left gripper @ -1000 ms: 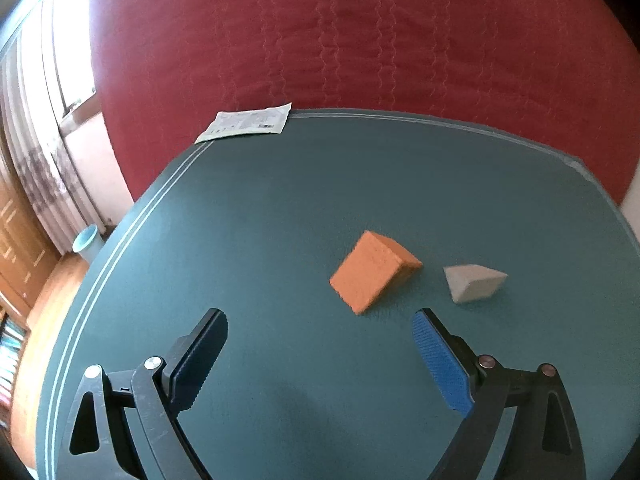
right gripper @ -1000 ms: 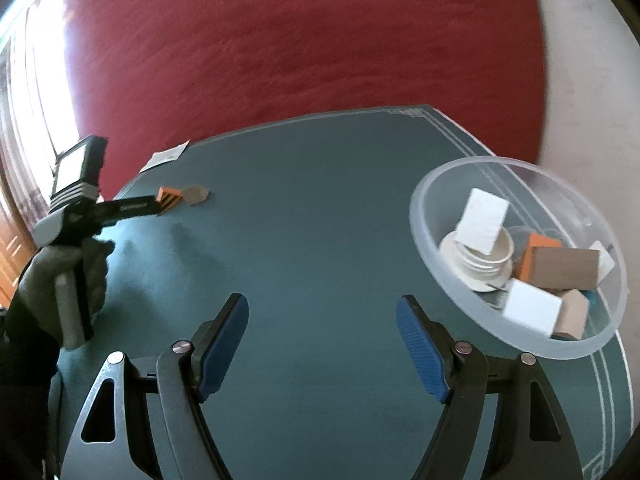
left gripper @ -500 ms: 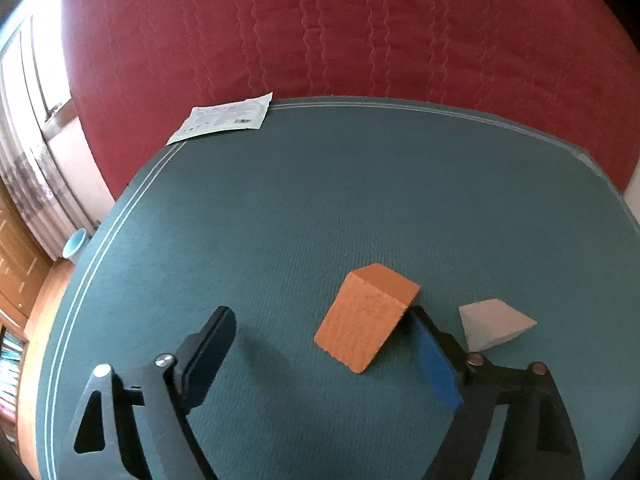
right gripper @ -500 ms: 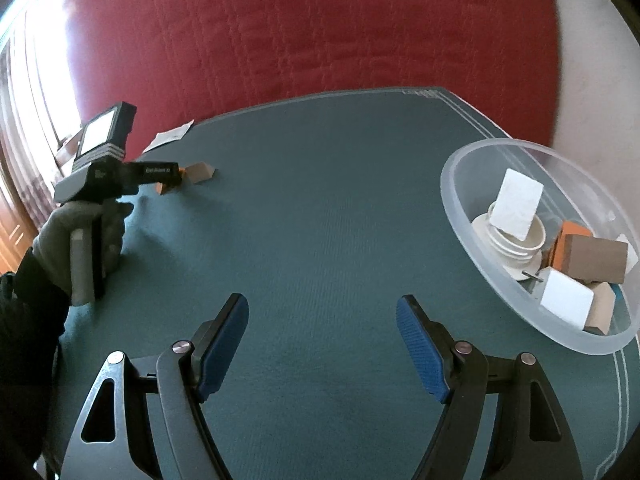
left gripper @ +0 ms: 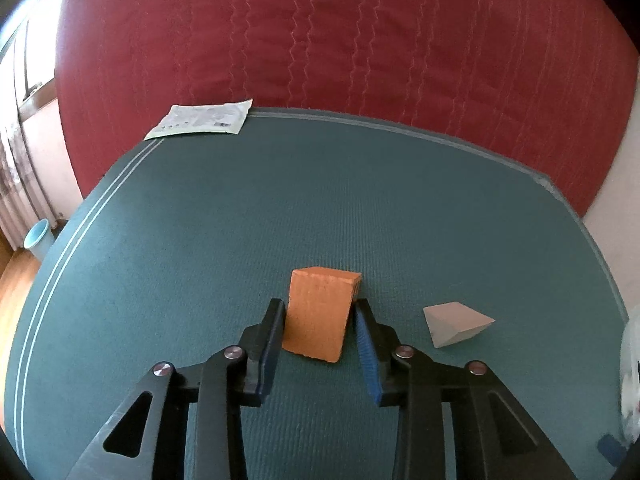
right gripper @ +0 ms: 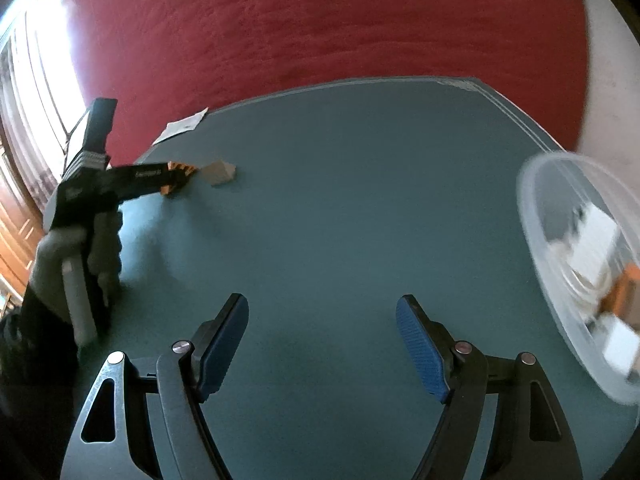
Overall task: Organize rigid objects
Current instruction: 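Grasp the orange triangular block with the left gripper, then grasp the small beige triangular block with the right gripper while the left holds the orange block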
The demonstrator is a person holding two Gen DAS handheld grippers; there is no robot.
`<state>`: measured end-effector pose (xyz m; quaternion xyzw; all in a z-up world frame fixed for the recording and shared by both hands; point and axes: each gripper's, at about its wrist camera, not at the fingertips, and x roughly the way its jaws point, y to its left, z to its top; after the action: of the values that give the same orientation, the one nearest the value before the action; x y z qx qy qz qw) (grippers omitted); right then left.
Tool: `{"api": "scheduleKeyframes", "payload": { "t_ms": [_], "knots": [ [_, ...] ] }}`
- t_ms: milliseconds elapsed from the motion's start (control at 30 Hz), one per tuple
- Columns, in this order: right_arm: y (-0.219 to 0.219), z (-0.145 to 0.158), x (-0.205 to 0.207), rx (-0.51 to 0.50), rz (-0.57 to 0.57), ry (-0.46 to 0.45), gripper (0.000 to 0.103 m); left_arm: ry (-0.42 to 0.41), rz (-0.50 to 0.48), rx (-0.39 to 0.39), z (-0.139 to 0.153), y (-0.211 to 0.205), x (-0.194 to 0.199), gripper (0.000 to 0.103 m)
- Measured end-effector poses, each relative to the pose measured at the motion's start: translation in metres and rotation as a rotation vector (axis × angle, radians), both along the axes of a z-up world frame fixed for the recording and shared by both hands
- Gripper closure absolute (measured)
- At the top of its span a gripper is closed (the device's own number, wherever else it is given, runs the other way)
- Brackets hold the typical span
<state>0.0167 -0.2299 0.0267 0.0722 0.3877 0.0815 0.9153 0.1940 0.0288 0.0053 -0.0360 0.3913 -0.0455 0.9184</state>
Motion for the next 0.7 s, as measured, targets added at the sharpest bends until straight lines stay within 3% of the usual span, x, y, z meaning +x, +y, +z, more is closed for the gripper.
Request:
{"api": "scheduleKeyframes", "payload": {
  "t_ms": [267,700],
  "knots": [
    [0.049,0.010,0.064,0.008,0.077,-0.014,0.029,-0.010,0.049,-0.002,0.000,0.006,-0.005,0.067],
    [0.106,0.015,0.138,0.001,0.145,0.000,0.052,0.008,0.121,-0.032,-0.006,0.019,-0.002,0.066]
  ]
}}
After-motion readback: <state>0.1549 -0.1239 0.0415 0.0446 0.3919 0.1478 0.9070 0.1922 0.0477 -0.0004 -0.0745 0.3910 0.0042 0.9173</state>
